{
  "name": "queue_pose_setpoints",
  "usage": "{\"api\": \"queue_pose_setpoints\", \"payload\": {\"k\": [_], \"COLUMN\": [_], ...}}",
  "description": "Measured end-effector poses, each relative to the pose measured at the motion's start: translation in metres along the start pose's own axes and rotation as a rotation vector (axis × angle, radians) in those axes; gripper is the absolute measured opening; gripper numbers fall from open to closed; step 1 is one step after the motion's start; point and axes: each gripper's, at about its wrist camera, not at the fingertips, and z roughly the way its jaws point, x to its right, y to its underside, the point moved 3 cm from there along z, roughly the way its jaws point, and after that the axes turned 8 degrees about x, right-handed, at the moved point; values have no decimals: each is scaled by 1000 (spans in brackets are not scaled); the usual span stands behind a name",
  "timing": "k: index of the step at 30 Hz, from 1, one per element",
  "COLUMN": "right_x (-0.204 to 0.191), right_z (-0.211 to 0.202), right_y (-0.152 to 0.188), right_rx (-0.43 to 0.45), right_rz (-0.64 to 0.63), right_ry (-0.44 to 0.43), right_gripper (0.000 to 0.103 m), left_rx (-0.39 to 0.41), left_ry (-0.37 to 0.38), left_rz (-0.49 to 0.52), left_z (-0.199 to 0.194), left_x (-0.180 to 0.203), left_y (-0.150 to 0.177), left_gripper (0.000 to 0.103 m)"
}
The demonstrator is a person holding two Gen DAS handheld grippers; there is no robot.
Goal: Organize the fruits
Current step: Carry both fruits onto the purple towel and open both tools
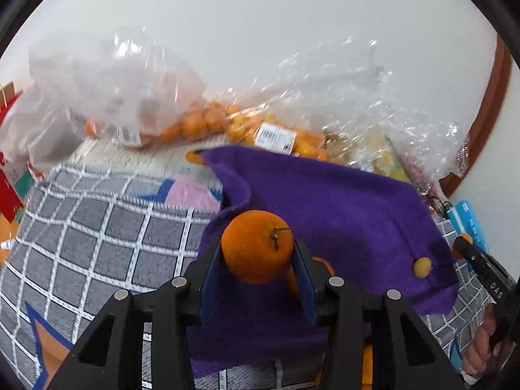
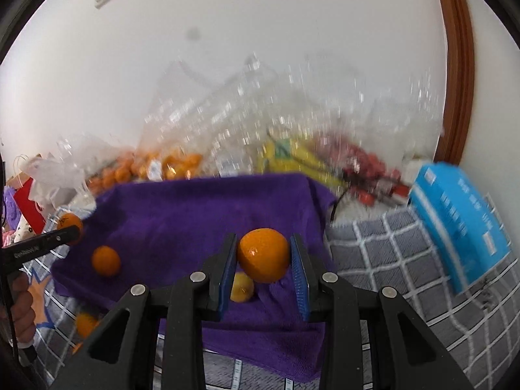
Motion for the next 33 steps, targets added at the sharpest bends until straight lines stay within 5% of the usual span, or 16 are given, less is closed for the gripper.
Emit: {"api": "queue_pose_setpoints", "payload": {"k": [12, 33], "right_x": [5, 4], "right_z": [22, 25], "right_y": [20, 26], "right_rx": [-56, -72], "right_rz": [-32, -30], "right_ry": [18, 8], "right_gripper": [32, 32], "left_rx": [37, 69], "left_ry": [-6, -104], "left_rz": [-6, 141], "left_z": [1, 3], "left_x": [-3, 14], "left_y": [6, 12], "left_gripper": [41, 41]}}
